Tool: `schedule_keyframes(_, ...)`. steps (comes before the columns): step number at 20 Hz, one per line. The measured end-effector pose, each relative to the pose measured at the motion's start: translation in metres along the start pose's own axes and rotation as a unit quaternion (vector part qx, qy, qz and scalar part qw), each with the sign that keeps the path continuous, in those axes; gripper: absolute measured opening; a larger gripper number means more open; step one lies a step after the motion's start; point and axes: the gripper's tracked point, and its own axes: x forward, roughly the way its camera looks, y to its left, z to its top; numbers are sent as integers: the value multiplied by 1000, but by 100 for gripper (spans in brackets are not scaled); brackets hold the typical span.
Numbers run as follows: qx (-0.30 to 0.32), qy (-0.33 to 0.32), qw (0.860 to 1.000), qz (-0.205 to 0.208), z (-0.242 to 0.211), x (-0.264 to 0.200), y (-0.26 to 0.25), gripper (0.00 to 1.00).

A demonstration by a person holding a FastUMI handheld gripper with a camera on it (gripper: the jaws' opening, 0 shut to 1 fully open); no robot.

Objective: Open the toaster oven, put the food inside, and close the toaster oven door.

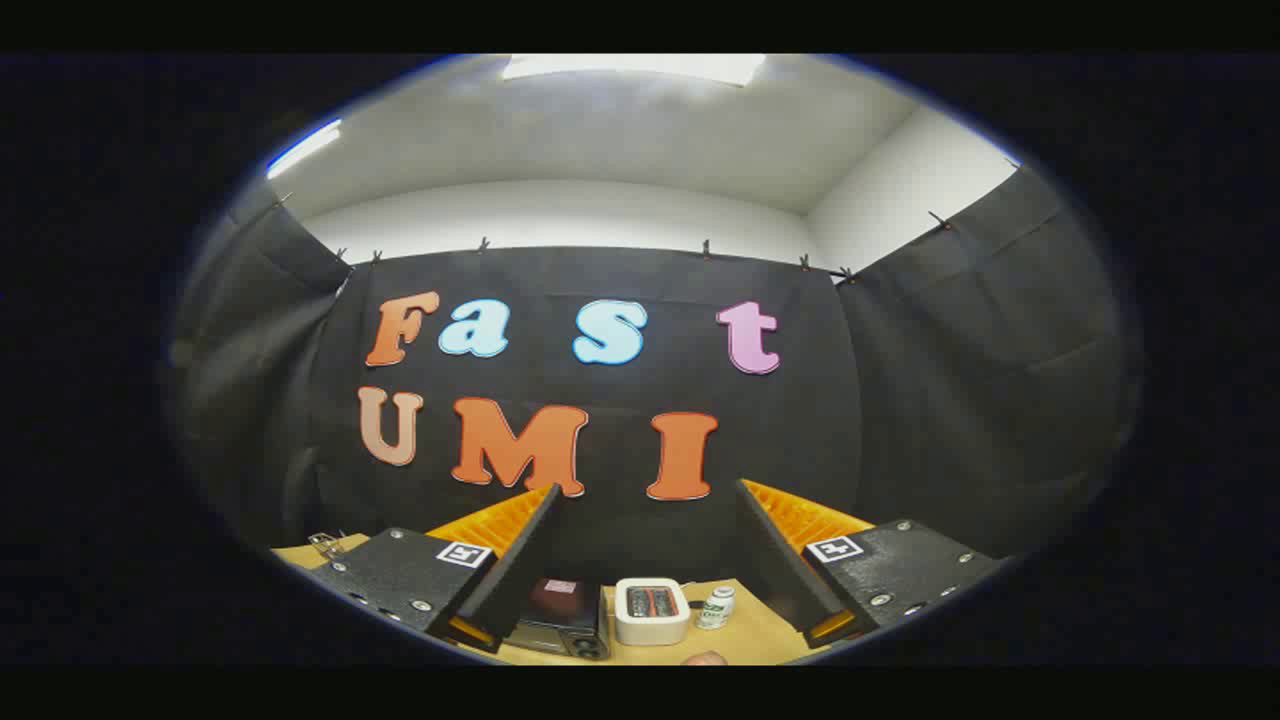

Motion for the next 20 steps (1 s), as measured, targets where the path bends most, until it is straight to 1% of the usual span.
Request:
schedule_keyframes(4, 12, 8, 1000, -5, -3, 5, 1, 98)
schedule_keyframes(14, 30, 24, 999, 8, -10, 14, 11, 98)
schedule_keyframes(18, 58, 55, 996, 33, -31, 16, 31, 98)
schedule_keyframes(20, 66, 75, 994, 36, -45, 19, 36, 98)
